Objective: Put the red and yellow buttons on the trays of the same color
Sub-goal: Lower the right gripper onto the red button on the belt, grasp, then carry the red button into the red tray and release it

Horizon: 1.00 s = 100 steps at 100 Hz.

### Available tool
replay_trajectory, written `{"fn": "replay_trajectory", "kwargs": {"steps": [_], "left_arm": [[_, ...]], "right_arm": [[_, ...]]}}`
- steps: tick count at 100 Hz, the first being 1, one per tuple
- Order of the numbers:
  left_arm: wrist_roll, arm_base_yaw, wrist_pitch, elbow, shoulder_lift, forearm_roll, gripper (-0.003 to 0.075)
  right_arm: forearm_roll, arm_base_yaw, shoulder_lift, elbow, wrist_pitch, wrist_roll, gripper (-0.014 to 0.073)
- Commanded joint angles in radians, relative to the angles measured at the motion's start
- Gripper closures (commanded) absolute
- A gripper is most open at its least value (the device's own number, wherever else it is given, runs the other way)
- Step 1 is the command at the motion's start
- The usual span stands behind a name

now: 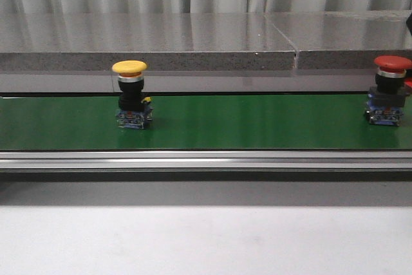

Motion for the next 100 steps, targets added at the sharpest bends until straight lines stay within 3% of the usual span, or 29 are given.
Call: {"fn": "replay_trajectory", "kwargs": {"steps": [1, 53, 62, 77, 100], "left_arm": [[0.001, -0.007, -0.075, -0.027, 0.005, -0.003, 0.0739], [0.001, -0.007, -0.075, -0.027, 0.005, -0.003, 0.0739], [0.001, -0.007, -0.075, -0.027, 0.005, -0.003, 0.0739], [0.001, -0.007, -0.075, -0.027, 0.005, -0.003, 0.0739], [0.001, -0.007, -0.075, -0.027, 0.005, -0.003, 0.0739]], "right_arm": [[0.025, 0.003, 0.028, -0.052, -0.032, -0.007, -0.0041], [0.025, 0.003, 0.198, -0.104, -0.059, -0.007, -0.0033], [0.025, 0.003, 0.208, -0.104, -0.058, -0.007, 0.0053], [0.025, 0.002, 0.207, -0.109, -0.058, -0.006, 0.0291], [0.025, 0.000, 0.207, -0.207, -0.022, -0.006, 0.0323]]}}
